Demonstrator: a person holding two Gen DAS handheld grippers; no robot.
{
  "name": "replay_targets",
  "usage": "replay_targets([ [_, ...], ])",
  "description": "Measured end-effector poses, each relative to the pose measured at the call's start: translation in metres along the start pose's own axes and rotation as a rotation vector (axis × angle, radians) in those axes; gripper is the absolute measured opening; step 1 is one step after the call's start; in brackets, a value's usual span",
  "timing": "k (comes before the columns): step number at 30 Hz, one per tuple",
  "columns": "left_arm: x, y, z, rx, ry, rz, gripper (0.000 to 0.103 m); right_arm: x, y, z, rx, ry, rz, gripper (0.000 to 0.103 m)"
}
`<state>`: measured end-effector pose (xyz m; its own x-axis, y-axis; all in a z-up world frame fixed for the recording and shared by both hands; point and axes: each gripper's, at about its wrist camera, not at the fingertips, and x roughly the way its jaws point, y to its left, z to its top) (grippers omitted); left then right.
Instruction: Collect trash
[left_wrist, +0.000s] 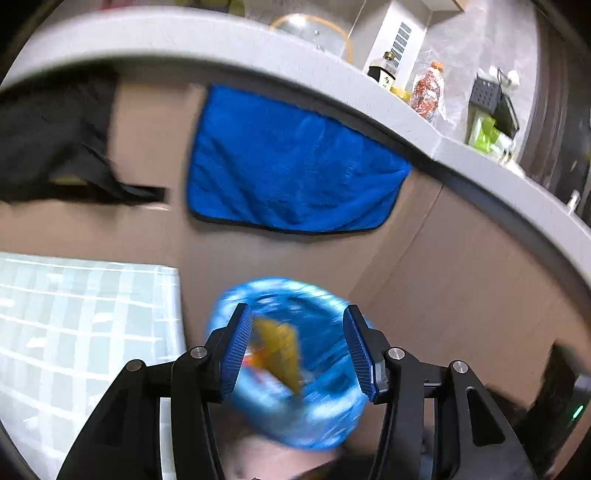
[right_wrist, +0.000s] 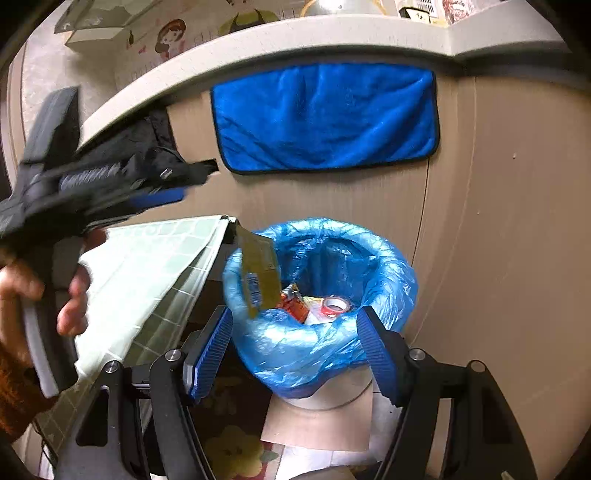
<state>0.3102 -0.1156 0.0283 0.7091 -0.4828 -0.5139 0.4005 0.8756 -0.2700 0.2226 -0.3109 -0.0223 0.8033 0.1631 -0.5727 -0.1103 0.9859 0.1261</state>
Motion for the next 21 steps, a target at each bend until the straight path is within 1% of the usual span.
replay_targets([
  [2, -0.022, -0.001, -0.014, 0.037, -0.024, 0.074, 0.052, -0.007, 0.006, -0.003, -0.005, -0.009, 0.015, 0.067],
  [3, -0.033, -0.002, -0.023, 0.062, -0.025, 0.125, 0.052, -0.008, 0.011, -0.004, -0.016, -0.007, 0.014, 0.067],
  [5, -0.049, 0.001, -0.038, 0.073, -0.012, 0.193, 0.052, -0.004, 0.019, -0.001, -0.038, -0.009, 0.009, 0.067],
  [7, -0.063, 0.009, -0.052, 0.062, 0.009, 0.202, 0.052, 0.011, 0.025, 0.008, -0.053, -0.004, 0.025, 0.067],
  [9, -0.081, 0.018, -0.068, 0.064, 0.031, 0.208, 0.052, 0.038, 0.033, 0.024, -0.072, 0.009, 0.04, 0.067],
  [11, -0.097, 0.028, -0.082, 0.064, 0.036, 0.231, 0.052, 0.069, 0.04, 0.038, -0.102, 0.02, 0.026, 0.067],
  [13, -0.113, 0.036, -0.094, 0.057, 0.028, 0.252, 0.052, 0.1, 0.041, 0.048, -0.113, 0.065, 0.008, 0.065],
  [14, -0.119, 0.038, -0.099, 0.055, 0.026, 0.264, 0.052, 0.113, 0.038, 0.052, -0.105, 0.089, -0.028, 0.064],
  [15, -0.127, 0.042, -0.105, 0.045, 0.021, 0.292, 0.052, 0.123, 0.032, 0.054, -0.088, 0.103, -0.098, 0.064],
  [17, -0.135, 0.045, -0.112, 0.025, 0.014, 0.323, 0.052, 0.126, 0.02, 0.054, -0.054, 0.107, -0.185, 0.064],
  [20, -0.139, 0.044, -0.125, -0.004, -0.004, 0.401, 0.052, 0.104, 0.005, 0.042, -0.044, 0.082, -0.254, 0.064],
  [21, -0.139, 0.04, -0.129, -0.002, -0.009, 0.427, 0.052, 0.093, 0.004, 0.037, -0.049, 0.07, -0.255, 0.064],
])
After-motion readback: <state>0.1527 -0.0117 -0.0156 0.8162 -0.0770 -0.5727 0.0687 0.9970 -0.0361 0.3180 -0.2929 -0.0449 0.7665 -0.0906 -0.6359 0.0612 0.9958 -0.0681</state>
